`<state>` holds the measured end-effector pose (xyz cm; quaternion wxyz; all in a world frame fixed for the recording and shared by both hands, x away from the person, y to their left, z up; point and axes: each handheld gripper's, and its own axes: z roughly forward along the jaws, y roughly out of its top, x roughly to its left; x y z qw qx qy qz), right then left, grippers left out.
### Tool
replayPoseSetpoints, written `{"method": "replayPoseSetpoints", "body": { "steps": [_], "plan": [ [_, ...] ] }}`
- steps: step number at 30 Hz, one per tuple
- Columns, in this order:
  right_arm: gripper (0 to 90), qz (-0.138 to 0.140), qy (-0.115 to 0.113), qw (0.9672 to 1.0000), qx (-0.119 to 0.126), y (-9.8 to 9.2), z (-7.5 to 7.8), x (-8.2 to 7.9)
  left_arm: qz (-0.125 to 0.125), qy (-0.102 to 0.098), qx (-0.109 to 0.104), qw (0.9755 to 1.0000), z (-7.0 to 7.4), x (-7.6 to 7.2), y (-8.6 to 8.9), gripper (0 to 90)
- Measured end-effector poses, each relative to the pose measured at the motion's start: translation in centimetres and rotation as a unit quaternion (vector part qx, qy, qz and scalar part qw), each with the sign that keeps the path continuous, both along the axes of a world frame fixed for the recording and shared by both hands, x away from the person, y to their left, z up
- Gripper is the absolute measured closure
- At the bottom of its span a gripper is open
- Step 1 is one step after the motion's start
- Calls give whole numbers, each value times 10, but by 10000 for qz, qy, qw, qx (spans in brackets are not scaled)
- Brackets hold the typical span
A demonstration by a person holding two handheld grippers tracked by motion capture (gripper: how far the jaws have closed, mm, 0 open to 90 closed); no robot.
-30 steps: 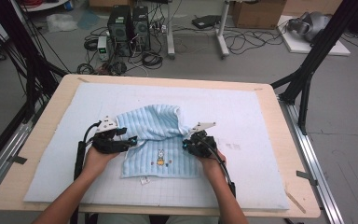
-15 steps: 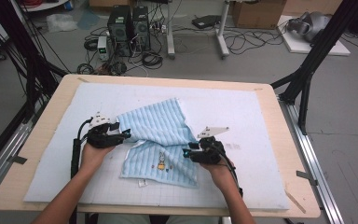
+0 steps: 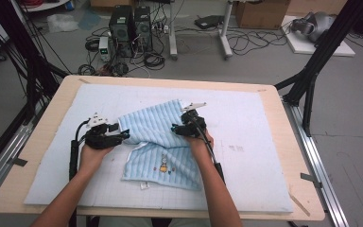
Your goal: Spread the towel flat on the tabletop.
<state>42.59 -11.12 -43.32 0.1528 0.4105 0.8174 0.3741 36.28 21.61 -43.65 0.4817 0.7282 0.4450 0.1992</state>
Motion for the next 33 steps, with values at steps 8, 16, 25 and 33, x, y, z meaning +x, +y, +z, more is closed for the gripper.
{"method": "replayPoseSetpoints", "body": {
  "steps": [8,16,25,33],
  "plan": [
    [864,434,297,9986,-101,0,-5,-2,56,16,-63,10000,-1,1,4,418],
    [864,1293,266,9903,423,-17,12,-40,114,-8,-102,9999,1,1,7,420],
    [864,1688,702,9831,-140,-43,11,-76,113,-35,-187,9998,1,2,6,429],
    [694,1593,743,9838,351,-52,13,-75,81,25,-505,9987,16,25,-1,449]
  ]
}}
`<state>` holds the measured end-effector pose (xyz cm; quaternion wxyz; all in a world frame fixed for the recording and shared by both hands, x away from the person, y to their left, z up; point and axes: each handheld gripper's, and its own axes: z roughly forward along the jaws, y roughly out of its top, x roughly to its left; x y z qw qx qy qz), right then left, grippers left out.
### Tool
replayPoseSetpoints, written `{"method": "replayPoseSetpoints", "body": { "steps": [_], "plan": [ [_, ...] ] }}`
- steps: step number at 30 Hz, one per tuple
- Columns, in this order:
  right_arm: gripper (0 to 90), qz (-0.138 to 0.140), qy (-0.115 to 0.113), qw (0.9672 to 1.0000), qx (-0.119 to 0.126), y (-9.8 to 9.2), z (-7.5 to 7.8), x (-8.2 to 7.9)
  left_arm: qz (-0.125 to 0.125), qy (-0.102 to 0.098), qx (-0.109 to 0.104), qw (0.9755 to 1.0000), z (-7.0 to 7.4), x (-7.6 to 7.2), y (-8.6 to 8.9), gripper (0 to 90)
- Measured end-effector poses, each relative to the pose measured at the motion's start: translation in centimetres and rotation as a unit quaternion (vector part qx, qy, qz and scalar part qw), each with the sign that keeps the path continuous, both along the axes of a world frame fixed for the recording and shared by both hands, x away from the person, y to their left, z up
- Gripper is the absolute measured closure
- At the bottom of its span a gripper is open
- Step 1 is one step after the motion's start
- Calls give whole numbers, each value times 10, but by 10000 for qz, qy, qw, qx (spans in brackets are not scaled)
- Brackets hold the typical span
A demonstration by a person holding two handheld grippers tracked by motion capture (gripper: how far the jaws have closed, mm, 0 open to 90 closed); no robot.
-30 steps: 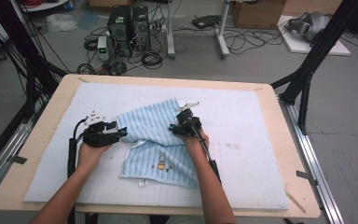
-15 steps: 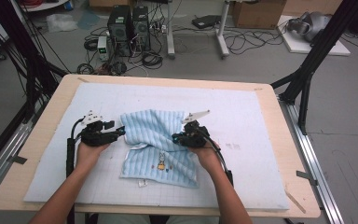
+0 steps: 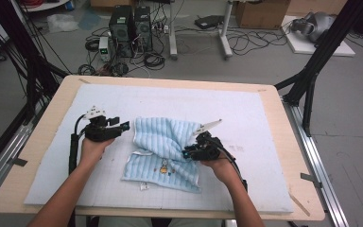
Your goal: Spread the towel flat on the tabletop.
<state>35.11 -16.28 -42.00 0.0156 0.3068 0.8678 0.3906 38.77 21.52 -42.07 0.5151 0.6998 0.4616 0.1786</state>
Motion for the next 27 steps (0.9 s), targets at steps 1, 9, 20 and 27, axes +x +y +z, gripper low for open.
{"method": "replayPoseSetpoints", "body": {
  "steps": [1,9,20,27],
  "plan": [
    [666,-94,-126,9998,118,-2,3,0,-11,39,27,10000,2,6,-2,451],
    [536,-1023,-767,9896,663,-27,14,0,148,485,-182,9985,4,52,-20,450],
    [513,-1133,-891,9883,505,-31,11,1,-87,956,552,9938,-29,67,-46,541],
    [497,-1162,-864,9880,530,-32,11,1,-388,549,1660,9838,-25,52,-69,530]
  ]
}}
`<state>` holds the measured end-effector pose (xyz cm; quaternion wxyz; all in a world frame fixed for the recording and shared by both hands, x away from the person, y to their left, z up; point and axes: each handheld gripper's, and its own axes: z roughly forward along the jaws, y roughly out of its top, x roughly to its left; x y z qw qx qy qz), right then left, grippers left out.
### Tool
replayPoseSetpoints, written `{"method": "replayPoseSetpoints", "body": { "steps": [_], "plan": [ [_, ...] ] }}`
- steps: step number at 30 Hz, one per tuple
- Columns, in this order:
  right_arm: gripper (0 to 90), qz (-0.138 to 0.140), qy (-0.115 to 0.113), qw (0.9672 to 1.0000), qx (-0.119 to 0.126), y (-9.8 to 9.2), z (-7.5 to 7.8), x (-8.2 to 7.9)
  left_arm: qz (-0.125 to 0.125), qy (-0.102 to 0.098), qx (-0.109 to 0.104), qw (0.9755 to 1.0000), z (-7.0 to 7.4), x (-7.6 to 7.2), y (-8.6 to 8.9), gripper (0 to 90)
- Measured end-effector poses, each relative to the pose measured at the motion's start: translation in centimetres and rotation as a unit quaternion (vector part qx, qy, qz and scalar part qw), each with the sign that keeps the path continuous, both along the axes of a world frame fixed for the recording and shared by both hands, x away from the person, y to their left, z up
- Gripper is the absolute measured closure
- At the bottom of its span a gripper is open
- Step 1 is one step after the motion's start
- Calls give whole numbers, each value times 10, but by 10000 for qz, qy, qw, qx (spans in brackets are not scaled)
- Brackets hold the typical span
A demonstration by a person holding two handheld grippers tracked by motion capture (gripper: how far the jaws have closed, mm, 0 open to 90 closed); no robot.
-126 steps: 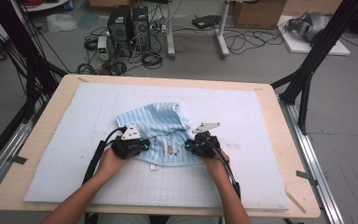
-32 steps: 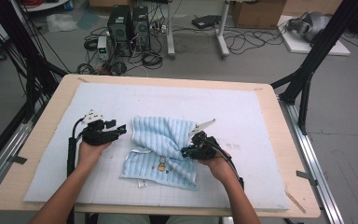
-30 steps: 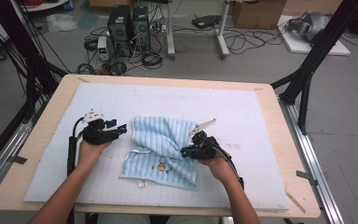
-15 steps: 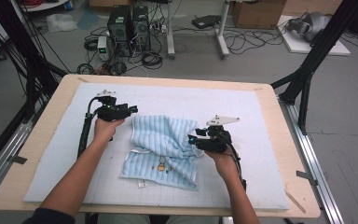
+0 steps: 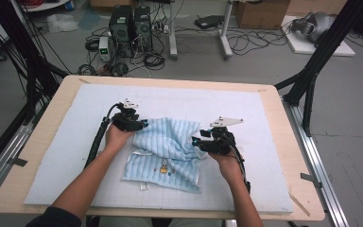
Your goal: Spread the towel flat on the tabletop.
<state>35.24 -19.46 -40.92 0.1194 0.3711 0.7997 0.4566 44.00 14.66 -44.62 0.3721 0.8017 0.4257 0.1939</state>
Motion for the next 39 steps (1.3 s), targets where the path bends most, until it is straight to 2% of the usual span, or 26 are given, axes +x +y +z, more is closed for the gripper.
{"method": "replayPoseSetpoints", "body": {
  "steps": [1,3,4,5,7,8,9,11,14,16,17,18,19,20,21,23,27,33,35,37,38,39],
  "plan": [
    [496,5,-11,10000,-1,0,0,0,-44,-49,68,10000,1,-3,-3,528],
    [492,-17,-7,10000,10,-1,0,0,-136,-299,127,9994,-2,-10,-6,558],
    [492,-29,3,10000,22,-2,-1,1,-165,-352,75,9992,-4,-12,-6,665],
    [492,-29,3,10000,22,-2,-1,1,-208,-298,-26,9993,-4,-13,-6,665],
    [492,-39,14,10000,20,-2,-1,1,-321,-354,53,9988,-3,-13,-6,813],
    [492,-31,7,10000,12,-2,-2,1,-319,-414,103,9986,-3,-13,-7,839],
    [492,-34,24,10000,12,-2,-2,1,-269,-500,95,9983,-2,-13,-7,849],
    [491,-61,21,10000,-23,-2,-4,1,-57,-773,-57,9970,3,-11,-2,851],
    [489,-109,25,9999,-12,-3,-5,2,309,-1126,-334,9926,15,-4,9,850],
    [486,-154,10,9999,-37,-3,-6,4,464,-1237,-420,9903,21,0,14,848],
    [487,-186,14,9998,-36,-2,-7,4,530,-1265,-529,9891,22,3,17,842],
    [487,-234,-9,9997,-45,-2,-8,6,574,-1234,-598,9889,21,6,19,817],
    [489,-287,-28,9996,-53,-1,-9,7,668,-1155,-667,9888,20,8,20,736],
    [491,-352,-29,9994,-41,-1,-9,8,768,-1035,-744,9889,19,9,22,617],
    [494,-400,-78,9992,-34,-1,-10,10,786,-929,-783,9895,18,9,24,567],
    [502,-529,-114,9985,-69,-2,-11,13,769,-803,-776,9908,16,9,26,521],
    [507,-746,-65,9970,-182,-1,-13,29,748,-711,-861,9909,16,5,31,499],
    [495,-571,116,9969,-534,30,-19,67,702,-602,-866,9919,15,-1,38,498],
    [479,-468,277,9953,-801,42,-26,78,719,-554,-910,9917,13,-3,40,498],
    [478,-430,354,9937,-970,51,-33,87,703,-467,-874,9926,12,-3,42,499],
    [518,-460,331,9933,-1002,54,-35,89,697,-429,-879,9928,11,-3,43,498],
    [607,-454,296,9934,-1012,54,-34,92,693,-401,-885,9928,11,-3,44,498]
  ]
}}
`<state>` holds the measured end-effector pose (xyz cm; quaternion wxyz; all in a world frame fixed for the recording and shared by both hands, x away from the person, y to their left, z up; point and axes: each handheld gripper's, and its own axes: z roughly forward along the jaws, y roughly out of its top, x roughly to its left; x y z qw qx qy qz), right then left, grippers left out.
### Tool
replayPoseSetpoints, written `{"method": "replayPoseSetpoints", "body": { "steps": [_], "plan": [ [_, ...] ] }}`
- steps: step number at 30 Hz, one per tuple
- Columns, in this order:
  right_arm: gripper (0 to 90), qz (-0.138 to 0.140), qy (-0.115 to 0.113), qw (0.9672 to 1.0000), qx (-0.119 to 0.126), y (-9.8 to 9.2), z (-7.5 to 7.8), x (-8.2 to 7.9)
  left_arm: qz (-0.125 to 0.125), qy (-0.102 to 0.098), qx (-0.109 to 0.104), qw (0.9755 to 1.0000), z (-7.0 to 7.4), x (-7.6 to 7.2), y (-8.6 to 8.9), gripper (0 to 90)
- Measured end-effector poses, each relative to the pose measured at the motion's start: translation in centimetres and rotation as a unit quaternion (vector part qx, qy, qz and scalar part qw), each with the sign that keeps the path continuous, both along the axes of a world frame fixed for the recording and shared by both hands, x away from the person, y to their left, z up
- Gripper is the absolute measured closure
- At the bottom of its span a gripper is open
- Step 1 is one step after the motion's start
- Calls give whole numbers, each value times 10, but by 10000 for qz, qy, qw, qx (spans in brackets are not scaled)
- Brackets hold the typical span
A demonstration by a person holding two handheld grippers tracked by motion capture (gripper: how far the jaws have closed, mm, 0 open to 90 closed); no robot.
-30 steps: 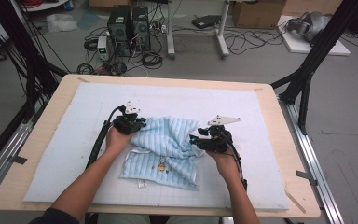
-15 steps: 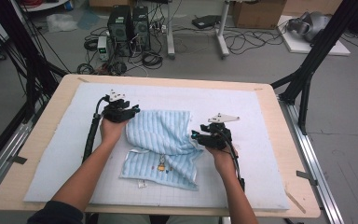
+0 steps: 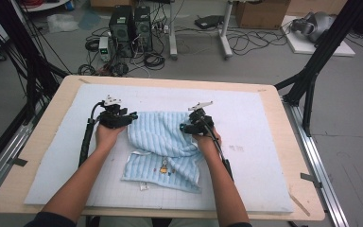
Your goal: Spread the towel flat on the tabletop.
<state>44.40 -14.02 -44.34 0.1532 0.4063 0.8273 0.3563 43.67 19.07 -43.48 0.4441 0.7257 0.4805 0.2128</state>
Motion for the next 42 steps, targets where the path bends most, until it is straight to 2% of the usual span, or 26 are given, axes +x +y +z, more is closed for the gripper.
{"method": "replayPoseSetpoints", "body": {
  "steps": [2,3,4,5,6,7,8,10,11,12,13,15,18,19,20,21,22,25,28,30,33,35,38,40,42],
  "plan": [
    [811,119,-106,9998,-111,0,1,4,-10,-12,-51,10000,1,-1,0,496],
    [852,105,-196,9995,-222,0,1,8,-25,-28,-80,10000,2,-1,-1,496],
    [858,16,-380,9982,-462,1,2,10,-47,-26,-94,9999,3,-2,-2,496],
    [858,-78,-497,9971,-575,0,2,12,-96,-6,-100,9999,3,-3,-2,497],
    [858,-246,-592,9961,-599,-2,2,16,-168,26,-66,9998,4,-4,-3,497],
    [858,-535,-723,9938,-647,-7,2,22,-186,47,-49,9998,4,-4,-4,497],
    [858,-679,-780,9923,-683,-9,3,24,-242,112,-14,9996,4,-5,-5,496],
    [857,-1313,-948,9832,-845,-20,5,30,-378,202,2,9991,4,-7,-7,493],
    [853,-1555,-1000,9795,-800,-25,5,31,-412,199,-38,9989,5,-8,-9,492],
    [829,-1702,-944,9785,-681,-31,5,32,-457,184,-63,9988,6,-9,-10,491],
    [776,-1753,-784,9801,-504,-35,4,33,-494,142,-112,9986,6,-9,-12,491],
    [694,-1674,-681,9827,-402,-39,4,30,-566,103,-191,9982,6,-9,-17,491],
    [635,-1558,-849,9841,-106,-41,13,20,-634,156,-314,9974,2,-8,-26,491],
    [617,-1480,-867,9852,10,-42,16,17,-670,190,-289,9972,0,-8,-30,491],
    [603,-1404,-880,9861,119,-43,19,14,-659,211,-190,9974,-2,-8,-34,489],
    [587,-1328,-916,9868,155,-44,22,10,-631,201,-12,9978,-4,-8,-38,478],
    [570,-1246,-937,9876,186,-44,24,6,-645,172,78,9977,-6,-9,-42,460],
    [540,-1072,-959,9892,280,-48,29,-6,-813,191,375,9958,-11,-8,-53,445],
    [505,-931,-960,9906,297,-53,30,-18,-947,260,723,9925,-15,-6,-65,447],
    [496,-826,-973,9913,316,-57,31,-26,-924,278,796,9922,-14,-3,-69,474],
    [478,-725,-984,9919,355,-63,35,-35,-1123,231,947,9889,-11,0,-75,682],
    [473,-670,-1014,9918,395,-67,36,-40,-1121,135,1102,9875,-11,3,-79,815],
    [455,-620,-1018,9921,391,-69,36,-46,-922,242,993,9905,-11,11,-76,836],
    [439,-548,-1007,9926,412,-70,33,-49,-801,227,1019,9913,-10,16,-73,841],
    [435,-502,-989,9933,318,-70,31,-51,-617,200,965,9932,-10,22,-66,847]
  ]
}}
